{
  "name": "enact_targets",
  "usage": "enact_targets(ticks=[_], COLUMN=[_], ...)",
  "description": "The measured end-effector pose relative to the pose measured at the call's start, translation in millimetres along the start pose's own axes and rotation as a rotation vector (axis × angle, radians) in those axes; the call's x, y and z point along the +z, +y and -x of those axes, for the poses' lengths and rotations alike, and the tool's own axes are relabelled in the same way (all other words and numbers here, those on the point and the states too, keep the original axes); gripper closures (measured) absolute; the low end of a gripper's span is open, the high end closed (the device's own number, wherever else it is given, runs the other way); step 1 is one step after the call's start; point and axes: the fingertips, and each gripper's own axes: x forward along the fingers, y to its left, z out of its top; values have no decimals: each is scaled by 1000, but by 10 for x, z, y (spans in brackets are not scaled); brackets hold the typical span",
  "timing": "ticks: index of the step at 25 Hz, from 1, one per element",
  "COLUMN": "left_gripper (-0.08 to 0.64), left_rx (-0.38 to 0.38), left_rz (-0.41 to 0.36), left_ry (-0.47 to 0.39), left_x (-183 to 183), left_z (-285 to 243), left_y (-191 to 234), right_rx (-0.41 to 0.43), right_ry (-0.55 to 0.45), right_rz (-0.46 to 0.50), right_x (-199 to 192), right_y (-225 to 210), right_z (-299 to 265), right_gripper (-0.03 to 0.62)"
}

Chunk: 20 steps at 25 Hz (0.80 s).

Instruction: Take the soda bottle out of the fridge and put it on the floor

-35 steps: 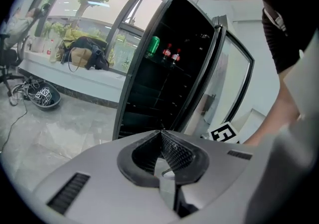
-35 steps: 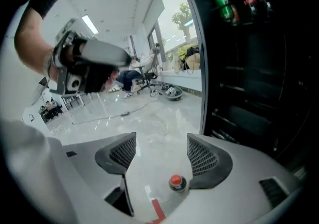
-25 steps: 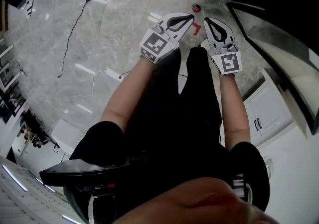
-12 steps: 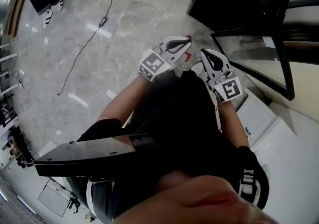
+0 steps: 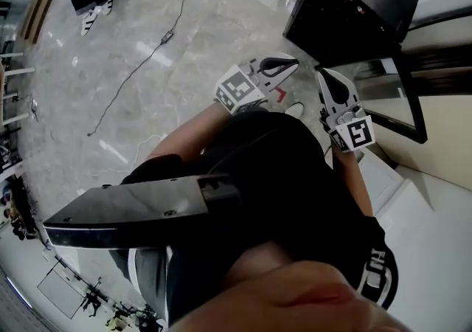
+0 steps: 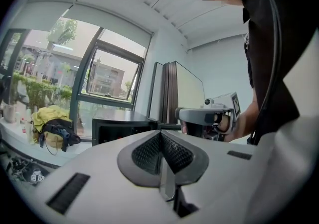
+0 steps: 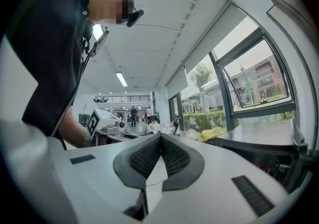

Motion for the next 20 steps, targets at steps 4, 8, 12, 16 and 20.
enact_targets(ticks=[4,8,12,16,20], left_gripper=[555,555,555,555,555], left_rx=[1,8,4,-11,-10], left_rz=[-22,-41,-46,-59,-59], left_ry=[-28,-51,-71,-74,-78], left_x=[206,345,461,512,533], left_z=[43,64,25,12,7], left_y=[16,20,34,-21,-39], right_rx=[3,9,10,9,15], right_ry=[-33,-21,-26,-23,-30], right_rz=[35,56,59,57,45], right_x=[215,207,242,248,262], right_y=[-4,32,24,31,25], right_z=[-67,-107,-164,-180,-175], right_gripper=[580,580,580,580,580])
